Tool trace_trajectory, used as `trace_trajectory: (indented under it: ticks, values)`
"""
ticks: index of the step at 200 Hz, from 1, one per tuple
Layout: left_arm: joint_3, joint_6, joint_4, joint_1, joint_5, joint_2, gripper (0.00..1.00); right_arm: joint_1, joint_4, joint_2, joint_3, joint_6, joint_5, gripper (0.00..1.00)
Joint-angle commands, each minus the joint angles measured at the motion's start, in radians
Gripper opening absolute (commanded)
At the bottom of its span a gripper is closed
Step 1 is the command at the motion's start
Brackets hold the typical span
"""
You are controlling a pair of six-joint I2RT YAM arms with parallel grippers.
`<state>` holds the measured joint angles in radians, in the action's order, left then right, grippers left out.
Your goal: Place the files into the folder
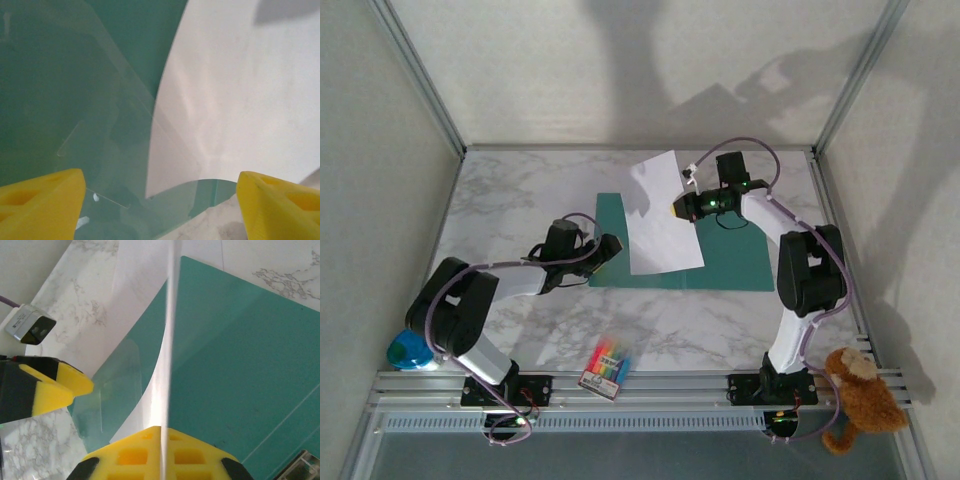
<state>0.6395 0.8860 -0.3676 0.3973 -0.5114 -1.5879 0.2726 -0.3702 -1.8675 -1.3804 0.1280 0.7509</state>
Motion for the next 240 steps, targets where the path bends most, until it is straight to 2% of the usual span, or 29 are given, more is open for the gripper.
trace_trajectory:
  ticks: [1, 43, 116, 240]
  values:
    - [0.015, -0.010, 0.064, 0.003, 0.022, 0.057, 0.80, -0.007, 0.042, -0.019, 0.023, -0.032, 0.048, 0.00]
    - [0.037, -0.022, 0.123, 0.003, 0.047, 0.092, 0.81, -0.007, 0.069, -0.042, 0.032, -0.057, 0.089, 0.00]
    - [0.026, -0.019, 0.124, 0.004, 0.051, 0.093, 0.81, -0.007, 0.043, -0.116, 0.012, -0.064, 0.138, 0.00]
    - [0.005, -0.005, 0.113, 0.003, 0.059, 0.108, 0.80, -0.006, 0.239, -0.165, 0.057, -0.211, 0.152, 0.00]
